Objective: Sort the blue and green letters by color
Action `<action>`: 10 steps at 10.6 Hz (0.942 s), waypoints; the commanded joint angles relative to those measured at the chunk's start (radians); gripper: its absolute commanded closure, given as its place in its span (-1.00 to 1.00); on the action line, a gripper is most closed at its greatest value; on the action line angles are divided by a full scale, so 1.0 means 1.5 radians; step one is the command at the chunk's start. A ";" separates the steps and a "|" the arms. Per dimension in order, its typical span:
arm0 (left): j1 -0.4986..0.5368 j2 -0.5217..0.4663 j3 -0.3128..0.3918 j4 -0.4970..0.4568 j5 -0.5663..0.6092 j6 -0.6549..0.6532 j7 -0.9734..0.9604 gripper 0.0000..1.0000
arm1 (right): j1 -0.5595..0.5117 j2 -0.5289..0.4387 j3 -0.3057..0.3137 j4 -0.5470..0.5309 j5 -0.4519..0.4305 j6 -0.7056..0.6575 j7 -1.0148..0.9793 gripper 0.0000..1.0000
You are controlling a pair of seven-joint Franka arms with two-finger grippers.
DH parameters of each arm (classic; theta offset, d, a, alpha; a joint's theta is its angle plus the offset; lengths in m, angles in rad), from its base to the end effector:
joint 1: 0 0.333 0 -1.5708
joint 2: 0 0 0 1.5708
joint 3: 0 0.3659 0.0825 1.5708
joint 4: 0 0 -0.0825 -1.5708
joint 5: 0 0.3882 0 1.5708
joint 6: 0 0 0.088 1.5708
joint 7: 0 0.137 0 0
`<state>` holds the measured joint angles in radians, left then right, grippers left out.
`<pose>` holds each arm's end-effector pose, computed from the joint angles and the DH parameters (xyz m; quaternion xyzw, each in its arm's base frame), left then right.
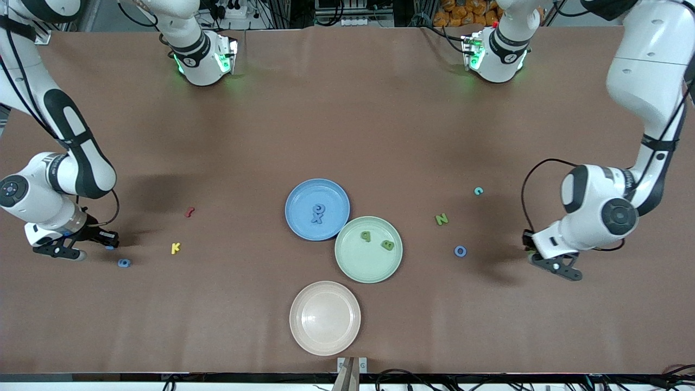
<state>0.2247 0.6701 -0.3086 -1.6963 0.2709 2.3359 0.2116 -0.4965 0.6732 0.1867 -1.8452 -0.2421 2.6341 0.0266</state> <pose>0.7096 -0.0243 0.2269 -0.9781 0.2083 -0.0051 0.0033 0.6556 -0.2178 0.1817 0.9937 -0.0896 0.0653 0.0183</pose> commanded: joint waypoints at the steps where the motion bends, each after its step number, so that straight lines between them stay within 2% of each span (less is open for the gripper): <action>1: -0.112 -0.018 -0.023 0.042 -0.022 -0.049 -0.241 1.00 | 0.020 -0.053 0.057 -0.004 -0.005 -0.092 0.140 0.81; 4: -0.256 0.021 -0.023 0.099 -0.038 -0.039 -0.530 1.00 | 0.131 -0.090 0.060 0.000 -0.001 -0.127 0.294 0.81; 6: -0.324 0.073 -0.019 0.170 -0.038 -0.026 -0.632 1.00 | 0.209 -0.097 0.059 0.003 0.029 -0.129 0.351 0.81; 8: -0.358 0.097 -0.017 0.177 -0.038 0.038 -0.687 1.00 | 0.291 -0.096 0.059 0.017 0.044 -0.128 0.395 0.80; 10: -0.382 0.103 -0.003 0.176 -0.035 0.066 -0.708 -0.67 | 0.375 -0.091 0.059 0.024 0.052 -0.122 0.438 0.79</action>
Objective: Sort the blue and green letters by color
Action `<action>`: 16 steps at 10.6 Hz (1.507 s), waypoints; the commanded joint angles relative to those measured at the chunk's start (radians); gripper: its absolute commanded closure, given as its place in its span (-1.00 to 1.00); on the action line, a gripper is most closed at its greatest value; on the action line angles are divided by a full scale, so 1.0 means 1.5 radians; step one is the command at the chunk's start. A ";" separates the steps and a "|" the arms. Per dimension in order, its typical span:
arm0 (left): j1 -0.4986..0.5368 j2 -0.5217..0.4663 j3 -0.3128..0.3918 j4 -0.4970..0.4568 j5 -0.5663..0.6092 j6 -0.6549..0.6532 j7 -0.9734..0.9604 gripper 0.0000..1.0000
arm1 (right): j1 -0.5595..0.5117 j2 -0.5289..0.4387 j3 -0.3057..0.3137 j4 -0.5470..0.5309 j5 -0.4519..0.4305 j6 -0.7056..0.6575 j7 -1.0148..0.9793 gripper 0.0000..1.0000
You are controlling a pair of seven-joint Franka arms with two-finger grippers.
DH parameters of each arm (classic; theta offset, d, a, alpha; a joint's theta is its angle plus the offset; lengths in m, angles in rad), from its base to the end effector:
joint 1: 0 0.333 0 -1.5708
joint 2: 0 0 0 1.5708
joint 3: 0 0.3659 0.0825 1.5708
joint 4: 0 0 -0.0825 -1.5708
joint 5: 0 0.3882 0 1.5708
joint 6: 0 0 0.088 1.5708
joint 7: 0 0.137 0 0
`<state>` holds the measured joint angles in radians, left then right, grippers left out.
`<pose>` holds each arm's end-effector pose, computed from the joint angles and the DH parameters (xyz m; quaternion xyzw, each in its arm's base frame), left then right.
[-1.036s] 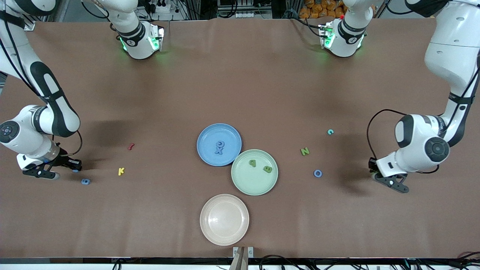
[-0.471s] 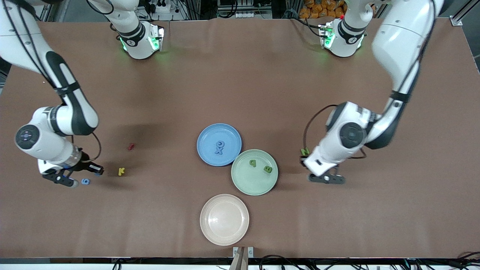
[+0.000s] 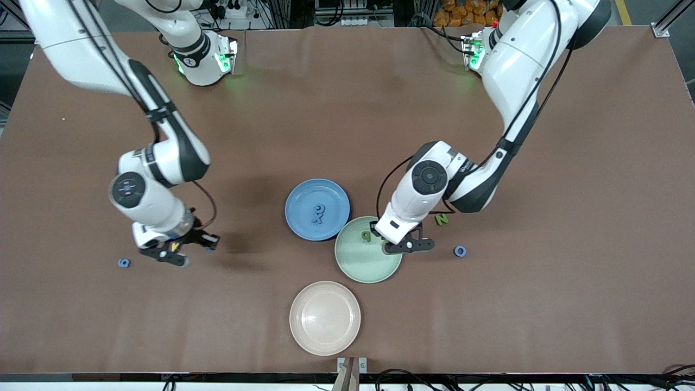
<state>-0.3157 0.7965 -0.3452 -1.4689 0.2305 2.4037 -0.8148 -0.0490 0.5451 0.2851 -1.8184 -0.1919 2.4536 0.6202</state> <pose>0.6518 -0.4284 0.2465 0.9933 0.0582 0.0480 0.0874 0.6785 0.1410 0.2689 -0.9877 0.1444 -0.0508 0.0308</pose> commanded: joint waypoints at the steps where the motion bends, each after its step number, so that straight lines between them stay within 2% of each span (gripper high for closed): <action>1: -0.021 0.015 0.024 0.023 -0.011 0.020 -0.026 -1.00 | 0.116 -0.005 -0.008 0.007 0.028 -0.001 0.074 0.79; 3: -0.009 0.004 0.025 0.018 -0.005 0.015 -0.064 -1.00 | 0.194 0.005 -0.008 0.012 0.032 0.003 0.159 0.79; 4: 0.021 -0.011 0.025 0.002 -0.003 -0.003 -0.059 -1.00 | 0.233 0.019 -0.008 0.025 0.031 0.002 0.203 0.78; 5: 0.056 -0.026 0.016 -0.008 0.000 -0.040 -0.054 -1.00 | 0.267 0.028 -0.008 0.037 0.029 0.002 0.235 0.78; 6: 0.061 -0.040 0.017 -0.011 -0.001 -0.087 -0.054 -1.00 | 0.292 0.037 -0.008 0.047 0.029 0.003 0.253 0.78; 7: 0.076 -0.047 0.021 -0.017 0.001 -0.136 -0.048 -1.00 | 0.316 0.047 -0.009 0.059 0.028 0.003 0.272 0.60; 8: 0.109 -0.067 0.019 -0.054 0.014 -0.138 -0.043 -1.00 | 0.327 0.044 -0.012 0.065 0.032 -0.002 0.275 -0.98; 9: 0.136 -0.083 0.015 -0.088 0.018 -0.135 -0.041 -1.00 | 0.323 0.041 -0.017 0.071 0.030 -0.006 0.262 -1.00; 12: 0.141 -0.113 0.015 -0.168 0.012 -0.105 -0.052 -0.99 | 0.272 0.037 -0.021 0.107 0.031 -0.072 0.209 -1.00; 14: 0.148 -0.116 0.015 -0.212 0.009 -0.046 -0.054 -0.94 | 0.201 0.032 -0.021 0.120 0.029 -0.111 0.139 -1.00; 16: 0.149 -0.116 0.016 -0.243 0.009 -0.005 -0.059 -0.94 | 0.115 0.031 -0.020 0.119 0.026 -0.111 0.051 -1.00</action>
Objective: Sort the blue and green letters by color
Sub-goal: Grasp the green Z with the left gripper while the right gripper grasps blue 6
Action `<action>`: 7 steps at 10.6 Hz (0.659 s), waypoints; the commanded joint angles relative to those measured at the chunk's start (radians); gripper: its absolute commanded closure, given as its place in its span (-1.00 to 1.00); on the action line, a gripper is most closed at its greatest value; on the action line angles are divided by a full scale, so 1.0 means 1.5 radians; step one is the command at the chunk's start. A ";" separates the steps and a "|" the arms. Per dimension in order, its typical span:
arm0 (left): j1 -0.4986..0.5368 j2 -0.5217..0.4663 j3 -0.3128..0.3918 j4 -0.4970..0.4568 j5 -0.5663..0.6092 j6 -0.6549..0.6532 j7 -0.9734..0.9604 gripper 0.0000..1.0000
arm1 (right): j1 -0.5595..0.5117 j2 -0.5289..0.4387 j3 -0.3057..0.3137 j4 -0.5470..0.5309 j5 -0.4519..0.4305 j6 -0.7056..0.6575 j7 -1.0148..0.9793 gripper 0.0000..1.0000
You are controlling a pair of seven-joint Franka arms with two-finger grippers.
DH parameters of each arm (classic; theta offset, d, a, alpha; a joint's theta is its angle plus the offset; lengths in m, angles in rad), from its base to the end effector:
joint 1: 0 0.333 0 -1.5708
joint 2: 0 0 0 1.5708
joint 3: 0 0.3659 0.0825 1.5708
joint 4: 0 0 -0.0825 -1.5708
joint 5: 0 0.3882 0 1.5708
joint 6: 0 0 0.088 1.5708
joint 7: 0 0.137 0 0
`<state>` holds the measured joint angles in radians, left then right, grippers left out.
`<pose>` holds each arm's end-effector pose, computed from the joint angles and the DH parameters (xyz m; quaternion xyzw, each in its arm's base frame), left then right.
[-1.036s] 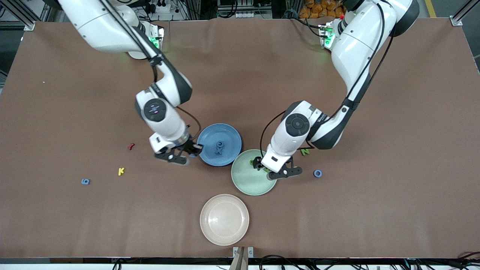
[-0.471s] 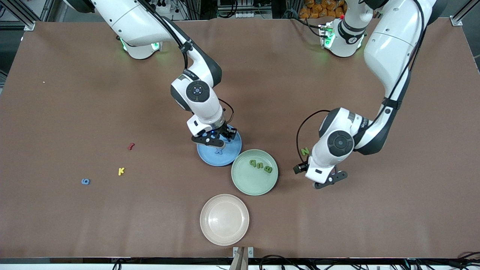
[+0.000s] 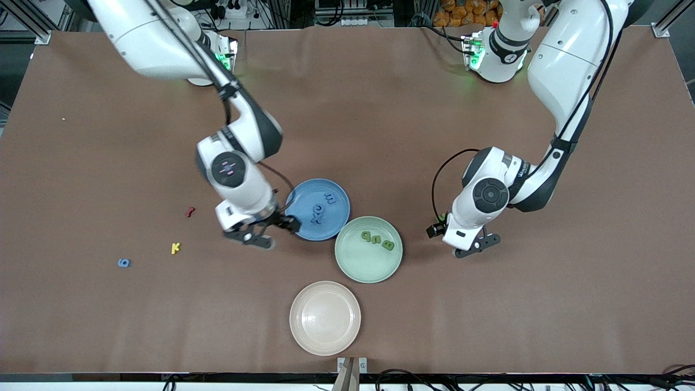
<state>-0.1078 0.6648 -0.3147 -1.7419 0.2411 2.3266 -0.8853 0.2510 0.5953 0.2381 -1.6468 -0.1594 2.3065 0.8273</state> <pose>0.6439 -0.2563 0.2118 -0.9843 -0.1751 0.0218 0.0029 0.6548 0.3144 0.2913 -0.9893 0.1399 -0.0307 0.0291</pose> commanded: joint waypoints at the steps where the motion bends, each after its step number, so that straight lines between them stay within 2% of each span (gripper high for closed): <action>1: 0.011 -0.026 -0.004 -0.072 0.001 0.065 -0.013 -0.88 | -0.127 -0.001 0.011 0.005 0.003 -0.013 -0.131 -1.00; 5: 0.004 -0.017 -0.004 -0.077 0.001 0.074 -0.030 -0.77 | -0.282 -0.001 0.011 0.003 0.002 -0.013 -0.321 -1.00; 7: 0.001 -0.016 -0.004 -0.083 0.001 0.074 -0.032 -0.64 | -0.340 0.004 0.012 0.000 0.002 -0.013 -0.430 -1.00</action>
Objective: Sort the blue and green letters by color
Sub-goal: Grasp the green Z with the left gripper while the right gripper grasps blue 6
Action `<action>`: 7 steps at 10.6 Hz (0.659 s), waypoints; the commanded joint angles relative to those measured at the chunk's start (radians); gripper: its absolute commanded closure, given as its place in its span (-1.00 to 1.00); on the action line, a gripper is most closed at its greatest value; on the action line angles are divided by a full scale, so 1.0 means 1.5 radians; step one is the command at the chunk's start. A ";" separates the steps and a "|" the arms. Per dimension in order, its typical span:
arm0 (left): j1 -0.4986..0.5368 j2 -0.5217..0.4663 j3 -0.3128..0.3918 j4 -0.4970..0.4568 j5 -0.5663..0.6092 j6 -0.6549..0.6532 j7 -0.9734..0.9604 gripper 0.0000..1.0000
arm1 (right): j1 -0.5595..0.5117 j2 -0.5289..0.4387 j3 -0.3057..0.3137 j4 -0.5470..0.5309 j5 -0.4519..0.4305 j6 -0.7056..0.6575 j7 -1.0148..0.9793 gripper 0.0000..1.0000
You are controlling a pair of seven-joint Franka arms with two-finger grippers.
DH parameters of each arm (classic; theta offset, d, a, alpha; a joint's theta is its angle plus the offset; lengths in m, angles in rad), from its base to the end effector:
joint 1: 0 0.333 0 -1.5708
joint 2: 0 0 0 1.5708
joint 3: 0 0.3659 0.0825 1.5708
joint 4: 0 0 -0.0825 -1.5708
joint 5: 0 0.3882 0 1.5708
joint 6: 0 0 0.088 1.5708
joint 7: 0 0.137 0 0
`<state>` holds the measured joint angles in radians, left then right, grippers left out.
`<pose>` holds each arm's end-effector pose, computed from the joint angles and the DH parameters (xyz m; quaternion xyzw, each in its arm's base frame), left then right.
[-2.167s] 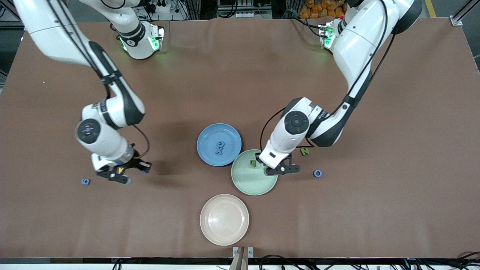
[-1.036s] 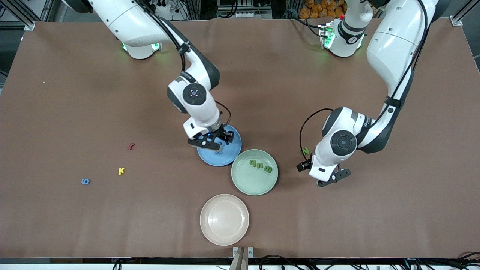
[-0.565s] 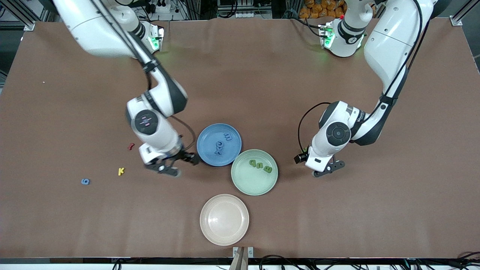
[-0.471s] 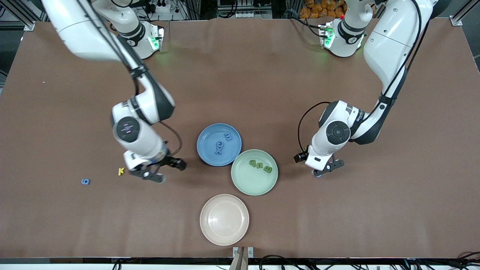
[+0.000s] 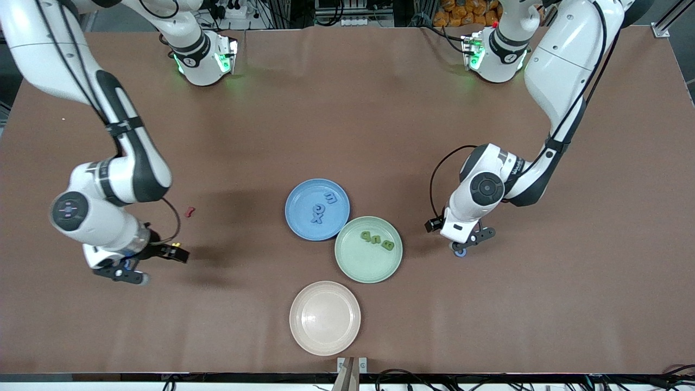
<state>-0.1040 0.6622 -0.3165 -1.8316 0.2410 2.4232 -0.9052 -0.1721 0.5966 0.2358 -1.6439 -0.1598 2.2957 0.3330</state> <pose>0.6223 -0.2562 0.1867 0.9836 0.1790 -0.0223 0.0069 0.7256 0.0160 0.2904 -0.9937 0.1056 -0.0359 0.0107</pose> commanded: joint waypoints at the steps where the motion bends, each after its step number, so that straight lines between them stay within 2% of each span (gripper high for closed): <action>1: -0.001 -0.014 -0.003 -0.027 0.002 0.010 -0.018 -0.63 | -0.081 0.003 0.014 -0.006 0.001 -0.007 -0.149 -1.00; 2: -0.002 -0.014 -0.003 -0.028 0.002 0.010 -0.018 -0.58 | -0.106 0.004 0.013 -0.015 0.000 -0.007 -0.196 -1.00; 3: -0.001 -0.014 -0.003 -0.028 0.002 0.010 -0.018 -0.37 | -0.124 0.008 0.013 -0.018 -0.011 -0.006 -0.237 -1.00; 6: -0.003 -0.013 -0.003 -0.025 0.002 0.010 -0.018 0.97 | -0.163 0.027 0.013 -0.029 -0.083 0.005 -0.251 -1.00; 7: -0.004 -0.013 -0.003 -0.024 0.002 0.010 -0.018 1.00 | -0.169 0.036 0.013 -0.028 -0.093 0.019 -0.252 -1.00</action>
<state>-0.1072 0.6587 -0.3225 -1.8492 0.2410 2.4309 -0.9072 -0.3905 0.6305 0.2358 -1.6809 -0.2472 2.2919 -0.0301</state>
